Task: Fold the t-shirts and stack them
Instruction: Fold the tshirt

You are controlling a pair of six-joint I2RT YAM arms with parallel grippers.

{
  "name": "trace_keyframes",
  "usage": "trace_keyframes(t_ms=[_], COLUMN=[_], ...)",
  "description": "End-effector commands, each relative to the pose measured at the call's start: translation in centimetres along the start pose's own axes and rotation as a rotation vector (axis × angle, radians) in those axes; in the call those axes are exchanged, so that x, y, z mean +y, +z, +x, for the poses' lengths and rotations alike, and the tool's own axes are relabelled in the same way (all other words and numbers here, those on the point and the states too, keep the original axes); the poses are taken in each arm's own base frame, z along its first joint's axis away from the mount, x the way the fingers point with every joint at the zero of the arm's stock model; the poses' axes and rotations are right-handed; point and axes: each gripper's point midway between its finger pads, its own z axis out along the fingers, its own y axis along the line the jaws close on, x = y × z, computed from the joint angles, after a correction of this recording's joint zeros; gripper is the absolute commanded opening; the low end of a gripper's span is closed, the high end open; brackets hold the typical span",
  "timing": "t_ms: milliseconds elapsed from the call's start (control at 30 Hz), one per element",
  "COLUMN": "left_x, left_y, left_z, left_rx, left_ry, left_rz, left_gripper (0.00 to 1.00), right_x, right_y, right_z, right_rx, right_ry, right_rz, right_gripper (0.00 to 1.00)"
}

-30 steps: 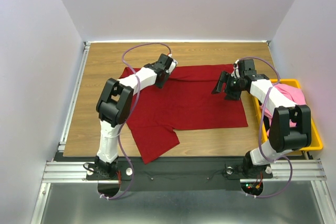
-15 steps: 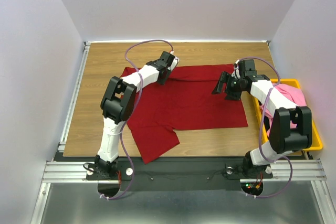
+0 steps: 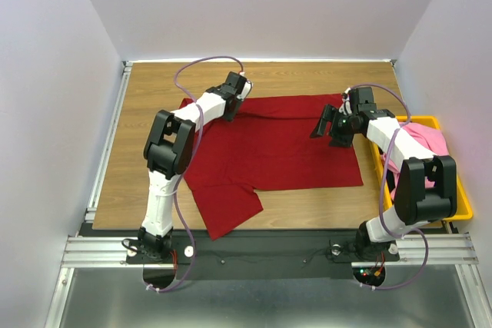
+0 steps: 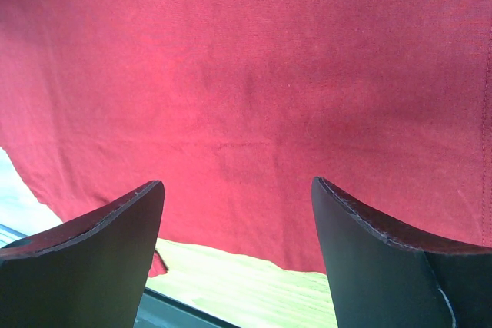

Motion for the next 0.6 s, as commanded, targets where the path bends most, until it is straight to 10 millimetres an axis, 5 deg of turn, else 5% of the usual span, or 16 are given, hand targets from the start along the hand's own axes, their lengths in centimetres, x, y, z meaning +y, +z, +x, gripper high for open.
trace_keyframes(t_ms=[0,200,567], left_x=[0.9,0.5,-0.1], left_y=[-0.7,-0.4,-2.7], left_z=[-1.4,-0.8,-1.1], left_rx=[-0.033,-0.018,-0.028], left_ry=[-0.002,0.000,-0.030], left_rz=[-0.010,0.005,0.065], left_gripper=[0.39,0.38,0.00], right_x=[0.9,0.9,1.1], right_y=[-0.6,-0.7,-1.0], right_z=[-1.1,-1.1,-1.2], right_rx=[-0.037,-0.041,-0.049], right_ry=[-0.016,-0.016,-0.019], right_rz=[-0.019,-0.018,-0.023], right_gripper=[0.83,0.83,0.83])
